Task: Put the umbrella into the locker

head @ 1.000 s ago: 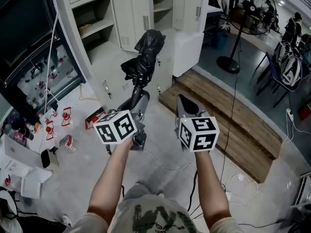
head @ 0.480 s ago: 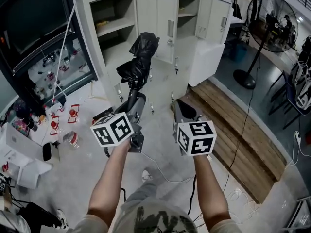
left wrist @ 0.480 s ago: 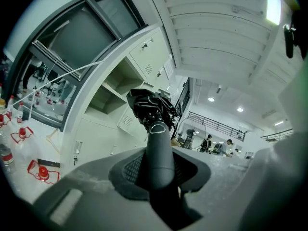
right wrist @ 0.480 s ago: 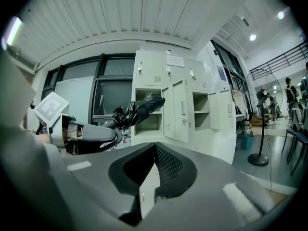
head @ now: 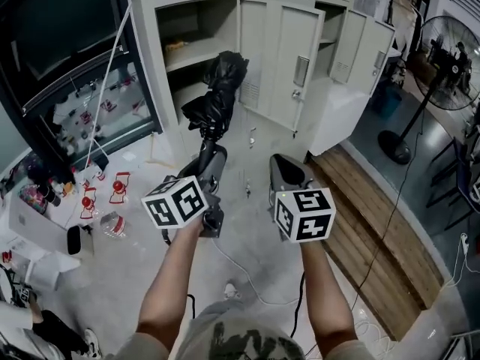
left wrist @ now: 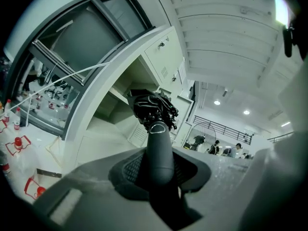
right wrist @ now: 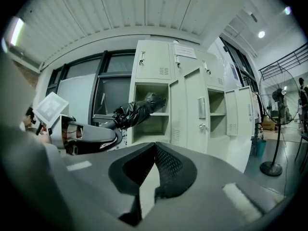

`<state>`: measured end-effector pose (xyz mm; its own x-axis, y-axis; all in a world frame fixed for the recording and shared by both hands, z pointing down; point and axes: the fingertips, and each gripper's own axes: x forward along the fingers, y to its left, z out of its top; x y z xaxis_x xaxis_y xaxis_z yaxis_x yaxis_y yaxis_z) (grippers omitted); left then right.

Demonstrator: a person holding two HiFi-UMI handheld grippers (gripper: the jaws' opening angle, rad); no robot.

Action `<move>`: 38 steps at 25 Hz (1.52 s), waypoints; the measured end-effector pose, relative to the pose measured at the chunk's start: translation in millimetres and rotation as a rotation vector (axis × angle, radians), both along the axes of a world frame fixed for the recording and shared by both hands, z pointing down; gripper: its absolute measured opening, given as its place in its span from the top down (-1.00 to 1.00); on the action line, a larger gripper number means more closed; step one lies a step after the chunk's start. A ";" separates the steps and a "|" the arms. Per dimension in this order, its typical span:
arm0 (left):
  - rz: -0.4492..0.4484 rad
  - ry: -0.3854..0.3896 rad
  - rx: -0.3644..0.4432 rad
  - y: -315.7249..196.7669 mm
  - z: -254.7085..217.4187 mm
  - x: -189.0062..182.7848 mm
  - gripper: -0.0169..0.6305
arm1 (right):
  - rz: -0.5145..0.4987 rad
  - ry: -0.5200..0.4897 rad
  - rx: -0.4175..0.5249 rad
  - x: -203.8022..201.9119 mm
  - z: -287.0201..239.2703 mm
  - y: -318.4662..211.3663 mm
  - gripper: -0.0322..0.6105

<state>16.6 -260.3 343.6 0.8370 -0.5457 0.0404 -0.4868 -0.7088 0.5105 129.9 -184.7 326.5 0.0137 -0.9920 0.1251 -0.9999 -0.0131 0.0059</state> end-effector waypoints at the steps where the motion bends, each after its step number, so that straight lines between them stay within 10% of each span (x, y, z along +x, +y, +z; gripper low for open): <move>1: -0.002 -0.002 0.008 -12.1 -2.7 1.5 0.59 | -0.004 0.001 0.000 1.8 -1.8 -13.6 0.91; 17: -0.030 0.018 0.011 -138.0 -8.4 10.9 0.59 | -0.051 0.029 -0.011 5.8 -10.3 -155.2 0.91; 38: -0.266 -0.006 0.027 -148.9 -3.3 43.0 0.59 | -0.333 0.030 0.031 41.9 -22.2 -209.5 0.91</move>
